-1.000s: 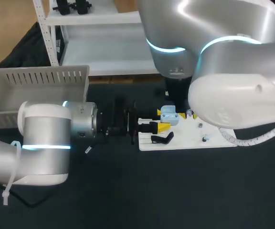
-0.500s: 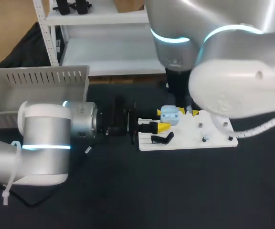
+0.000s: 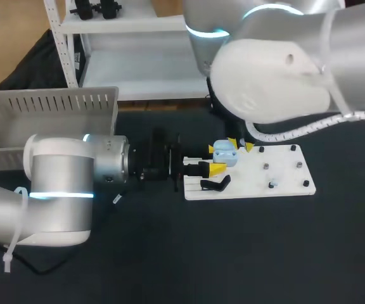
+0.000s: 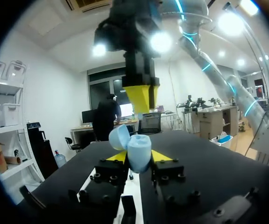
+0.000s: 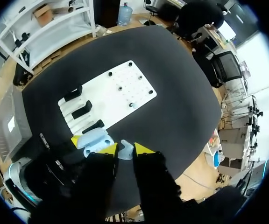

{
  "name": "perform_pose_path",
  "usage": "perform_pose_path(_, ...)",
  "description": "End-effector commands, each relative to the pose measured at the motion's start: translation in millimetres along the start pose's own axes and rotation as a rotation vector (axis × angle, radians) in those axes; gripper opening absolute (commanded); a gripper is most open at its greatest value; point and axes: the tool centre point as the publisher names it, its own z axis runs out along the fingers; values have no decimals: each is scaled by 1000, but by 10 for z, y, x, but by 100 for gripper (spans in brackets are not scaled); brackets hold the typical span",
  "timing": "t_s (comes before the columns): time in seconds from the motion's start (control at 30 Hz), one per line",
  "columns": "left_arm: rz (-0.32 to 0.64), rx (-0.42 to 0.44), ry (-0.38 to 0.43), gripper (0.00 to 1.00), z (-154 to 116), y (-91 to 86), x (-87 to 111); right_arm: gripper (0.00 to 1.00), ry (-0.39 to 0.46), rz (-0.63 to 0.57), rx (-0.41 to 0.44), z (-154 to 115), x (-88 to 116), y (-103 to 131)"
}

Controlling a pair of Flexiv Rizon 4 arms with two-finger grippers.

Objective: Pick up each earbud case from the left stands, insert the matching earbuds, close the lid, and place the case in the box.

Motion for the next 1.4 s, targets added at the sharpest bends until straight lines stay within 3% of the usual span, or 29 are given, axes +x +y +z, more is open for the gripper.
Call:
perform_pose_path(0.03,1,-1,-1,0,3,0,4,0,-1,2,4,-8,8,6)
perform_pose_path(0.8,1,-1,-1,0,3,0,4,0,40,108,43,-62,143,318)
perform_pose_path(1.4,1,-1,-1,0,3,0,4,0,42,146,20,106,98,237)
